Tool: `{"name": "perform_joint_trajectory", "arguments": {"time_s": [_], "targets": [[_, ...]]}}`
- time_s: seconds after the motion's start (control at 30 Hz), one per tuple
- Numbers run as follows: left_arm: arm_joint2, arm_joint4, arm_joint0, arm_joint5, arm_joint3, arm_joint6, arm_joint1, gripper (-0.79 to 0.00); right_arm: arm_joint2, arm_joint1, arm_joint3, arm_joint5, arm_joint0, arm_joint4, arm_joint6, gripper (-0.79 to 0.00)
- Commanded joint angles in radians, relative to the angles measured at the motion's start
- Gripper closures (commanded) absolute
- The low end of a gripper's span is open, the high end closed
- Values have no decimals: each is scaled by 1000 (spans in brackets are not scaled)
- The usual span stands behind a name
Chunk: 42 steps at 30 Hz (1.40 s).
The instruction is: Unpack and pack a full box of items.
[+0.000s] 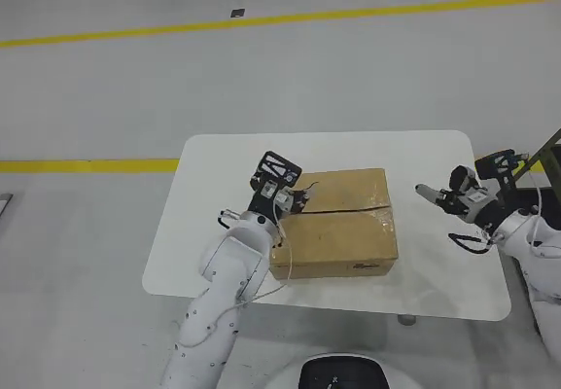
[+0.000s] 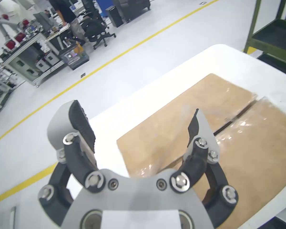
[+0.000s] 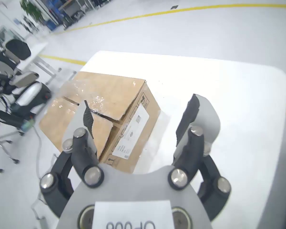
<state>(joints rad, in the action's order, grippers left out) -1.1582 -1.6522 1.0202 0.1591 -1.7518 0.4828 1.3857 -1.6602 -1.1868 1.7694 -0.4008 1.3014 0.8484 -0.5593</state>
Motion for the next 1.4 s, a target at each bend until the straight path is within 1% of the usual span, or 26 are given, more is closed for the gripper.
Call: {"name": "perform_joint_trajectory", "arguments": {"time_s": [0.0, 0.1, 0.17, 0.37, 0.4, 0.43, 0.47, 0.5, 0.57, 0.63, 0.7, 0.77, 0.83, 0.9, 0.93, 0.97, 1.0, 1.2, 1.37], "targets": [[-37, -15, 32, -18, -30, 30, -5, -785, 50, -1, 25, -11, 9, 149, 39, -785], [-84, -37, 67, -44, -56, 71, -12, -785, 117, -3, 26, -20, 6, 215, 60, -785], [-110, -48, 84, -62, -63, 104, -14, -785, 158, -5, 18, -25, -9, 225, 65, -785], [-156, -48, 113, -77, -77, 162, -19, -785, 284, -15, -62, -31, -105, 264, 27, -785], [-159, -57, 114, -76, -79, 170, -19, -785, 305, -15, -77, -35, -128, 292, 10, -653], [-160, -58, 116, -74, -82, 171, -20, -785, 328, -17, -90, -33, -147, 325, 5, -539], [-161, -58, 117, -74, -83, 171, -20, -785, 350, -20, -105, -29, -161, 331, 13, -483], [-161, -58, 117, -74, -83, 171, -20, -785, 367, -23, -122, -23, -174, 328, 15, -462], [-161, -58, 117, -74, -83, 171, -20, -785, 400, -27, -148, -11, -204, 355, 6, -376], [-161, -58, 117, -74, -83, 171, -20, -785, 427, -32, -176, 5, -228, 363, 7, -354], [-161, -58, 117, -74, -83, 171, -20, -785, 449, -36, -201, 19, -250, 375, -3, -308], [-161, -58, 117, -74, -83, 171, -20, -785, 468, -40, -220, 41, -271, 391, -15, -228], [-161, -58, 117, -74, -83, 171, -20, -785, 481, -44, -239, 57, -289, 392, -20, -191], [-161, -58, 117, -74, -83, 171, -20, -785, 493, -47, -249, 72, -306, 400, -31, -77], [-161, -58, 117, -74, -83, 171, -20, -785, 497, -48, -255, 78, -312, 398, -34, -55], [-163, -57, 121, -76, -82, 162, -20, -785, 501, -50, -260, 85, -320, 402, -41, -15], [-166, -52, 127, -79, -81, 151, -20, -785, 505, -51, -263, 89, -326, 404, -45, 0], [-170, -45, 136, -70, -79, 128, -21, -785, 518, -53, -250, 114, -344, 458, -47, 0], [-156, -39, 132, -65, -70, 126, -19, -785, 504, -42, -190, 104, -314, 574, -12, 0]]}}
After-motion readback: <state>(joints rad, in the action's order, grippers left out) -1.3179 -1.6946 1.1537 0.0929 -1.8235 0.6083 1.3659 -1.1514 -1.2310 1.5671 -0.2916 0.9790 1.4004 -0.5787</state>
